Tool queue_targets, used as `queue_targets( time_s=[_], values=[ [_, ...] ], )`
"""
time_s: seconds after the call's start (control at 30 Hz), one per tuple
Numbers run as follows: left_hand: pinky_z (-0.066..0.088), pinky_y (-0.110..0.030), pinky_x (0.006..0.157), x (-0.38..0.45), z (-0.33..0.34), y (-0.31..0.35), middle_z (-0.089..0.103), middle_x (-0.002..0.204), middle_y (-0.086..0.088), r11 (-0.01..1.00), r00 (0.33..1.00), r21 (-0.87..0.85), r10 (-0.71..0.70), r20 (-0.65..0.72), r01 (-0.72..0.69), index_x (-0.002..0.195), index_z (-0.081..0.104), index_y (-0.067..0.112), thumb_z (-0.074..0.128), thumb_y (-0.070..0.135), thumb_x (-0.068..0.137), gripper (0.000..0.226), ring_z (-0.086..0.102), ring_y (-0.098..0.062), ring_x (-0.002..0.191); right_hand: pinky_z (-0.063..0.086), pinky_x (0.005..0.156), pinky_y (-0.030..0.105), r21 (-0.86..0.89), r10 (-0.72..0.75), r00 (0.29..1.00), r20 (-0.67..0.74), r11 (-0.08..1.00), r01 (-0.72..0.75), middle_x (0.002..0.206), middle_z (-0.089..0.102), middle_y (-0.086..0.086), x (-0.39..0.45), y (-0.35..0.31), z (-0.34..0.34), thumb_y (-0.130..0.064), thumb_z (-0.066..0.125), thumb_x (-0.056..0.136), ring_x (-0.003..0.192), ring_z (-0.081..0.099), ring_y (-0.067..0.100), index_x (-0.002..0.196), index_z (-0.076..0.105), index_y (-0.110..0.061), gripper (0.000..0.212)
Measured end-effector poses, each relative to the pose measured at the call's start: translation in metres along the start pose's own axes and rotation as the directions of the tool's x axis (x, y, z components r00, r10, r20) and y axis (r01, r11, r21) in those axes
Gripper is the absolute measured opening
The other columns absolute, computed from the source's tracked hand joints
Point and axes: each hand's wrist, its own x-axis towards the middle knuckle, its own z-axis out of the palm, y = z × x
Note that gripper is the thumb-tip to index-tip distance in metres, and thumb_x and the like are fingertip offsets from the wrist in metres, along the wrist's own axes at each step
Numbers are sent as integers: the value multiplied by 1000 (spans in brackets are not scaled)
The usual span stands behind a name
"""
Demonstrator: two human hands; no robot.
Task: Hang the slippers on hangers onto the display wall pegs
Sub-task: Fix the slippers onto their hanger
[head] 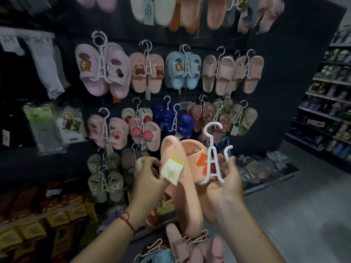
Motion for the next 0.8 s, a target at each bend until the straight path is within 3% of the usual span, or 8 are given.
queue_targets(
  time_s=[0.13,0.23,0.33,0.43,0.5,0.6,0.67,0.8],
  values=[
    [41,-31,104,7,-25,0,39,136,22,982,956,59,163,242,-182,146,33,46,84,43,74,88,39,0,127,60,58,42,-67,47,998,36,997,-45,87,74,11,-10,-6,7,-42,58,98,66,75,25,90,70,-13,32],
    [26,-39,114,11,-40,12,37,135,24,837,902,387,259,345,-388,148,33,42,60,59,71,83,23,0,126,61,63,54,-104,159,980,121,984,-147,86,76,18,-19,-12,15,-42,59,97,67,75,32,93,68,-12,32],
    [22,-37,108,15,-50,22,38,136,13,706,929,607,231,290,-365,145,31,42,42,76,66,87,25,-12,124,53,90,62,-249,225,962,156,951,-183,113,72,20,-18,-17,20,-47,58,96,100,71,38,108,67,-16,35],
    [27,-41,104,23,-64,31,37,133,5,713,964,649,194,181,-265,143,32,32,41,85,60,99,25,-19,120,58,84,54,-481,266,948,177,863,-152,109,74,16,-15,-29,22,-53,57,95,93,73,34,107,69,-15,41],
    [27,-40,105,30,-72,38,34,135,4,736,972,643,85,221,-210,145,25,31,53,85,60,104,24,-19,124,60,71,44,-655,224,953,205,755,-37,101,76,15,-10,-38,23,-54,55,96,82,74,31,108,72,-11,48],
    [39,-39,104,36,-83,49,32,138,3,819,911,564,-149,385,-105,149,16,39,73,79,60,113,33,-21,128,55,90,49,-881,80,963,256,430,198,102,77,8,-1,-49,24,-57,51,97,93,70,27,104,78,-18,47],
    [44,-34,95,38,-88,53,36,143,2,845,874,527,-182,451,-96,151,18,44,72,85,56,116,42,-18,123,53,96,52,-934,68,956,286,244,262,105,74,5,0,-54,28,-58,47,99,96,68,28,101,76,-29,42],
    [51,-36,94,41,-89,56,43,143,0,859,936,510,-141,322,-46,151,26,40,61,96,53,119,49,-20,121,56,69,36,-936,226,917,329,-49,348,99,67,0,0,-64,31,-52,42,103,90,65,23,94,67,-29,36]
  ],
)
